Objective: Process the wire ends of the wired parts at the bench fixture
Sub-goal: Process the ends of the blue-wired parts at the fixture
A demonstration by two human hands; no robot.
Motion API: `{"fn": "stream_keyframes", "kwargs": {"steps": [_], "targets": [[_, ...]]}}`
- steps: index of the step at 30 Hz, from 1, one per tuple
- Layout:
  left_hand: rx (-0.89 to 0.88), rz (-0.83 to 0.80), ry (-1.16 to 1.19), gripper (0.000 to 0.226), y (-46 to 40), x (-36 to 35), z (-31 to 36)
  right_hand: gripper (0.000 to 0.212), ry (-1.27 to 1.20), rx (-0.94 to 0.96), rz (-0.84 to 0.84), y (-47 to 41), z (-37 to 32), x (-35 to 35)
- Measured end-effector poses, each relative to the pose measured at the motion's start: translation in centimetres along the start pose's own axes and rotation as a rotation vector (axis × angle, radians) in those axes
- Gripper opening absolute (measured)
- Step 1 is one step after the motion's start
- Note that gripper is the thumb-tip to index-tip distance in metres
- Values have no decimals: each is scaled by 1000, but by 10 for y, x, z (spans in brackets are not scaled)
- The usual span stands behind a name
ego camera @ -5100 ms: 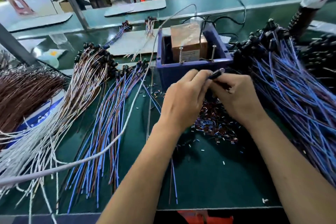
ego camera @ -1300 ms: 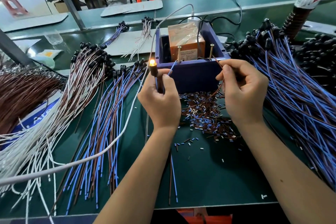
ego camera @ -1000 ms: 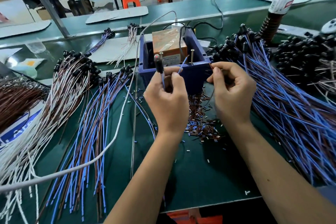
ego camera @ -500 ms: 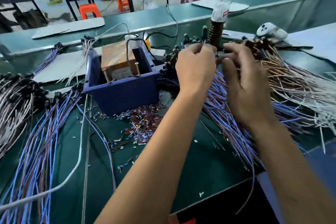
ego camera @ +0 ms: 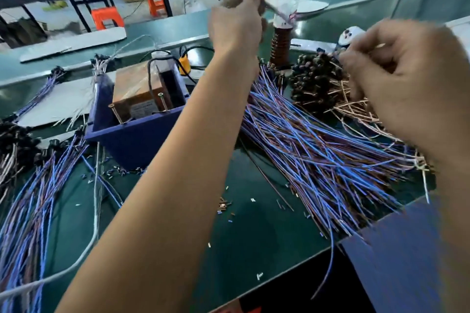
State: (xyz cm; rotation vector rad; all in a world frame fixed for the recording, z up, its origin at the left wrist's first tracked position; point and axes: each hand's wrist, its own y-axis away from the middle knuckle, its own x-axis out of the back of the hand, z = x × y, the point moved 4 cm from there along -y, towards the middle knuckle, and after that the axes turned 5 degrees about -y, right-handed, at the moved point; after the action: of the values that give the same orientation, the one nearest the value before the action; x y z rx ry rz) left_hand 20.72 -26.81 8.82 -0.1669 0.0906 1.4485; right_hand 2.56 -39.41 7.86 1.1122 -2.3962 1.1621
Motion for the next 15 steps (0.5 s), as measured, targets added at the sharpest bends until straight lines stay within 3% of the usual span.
{"fn": "stream_keyframes", "kwargs": {"steps": [3, 6, 10, 15], "targets": [[-121, 60, -487, 13, -13, 9, -22, 22, 232, -131, -168, 8, 18, -27], [-156, 105, -776, 14, -16, 17, -53, 24, 346, -222, -286, 18, 36, -58], [-268, 160, -953, 21, -14, 20, -74, 29, 335, -351, -345, 27, 53, -81], [-423, 207, -1076, 16, -10, 17, -75, 30, 330, -365, -317, 27, 52, -80]]}}
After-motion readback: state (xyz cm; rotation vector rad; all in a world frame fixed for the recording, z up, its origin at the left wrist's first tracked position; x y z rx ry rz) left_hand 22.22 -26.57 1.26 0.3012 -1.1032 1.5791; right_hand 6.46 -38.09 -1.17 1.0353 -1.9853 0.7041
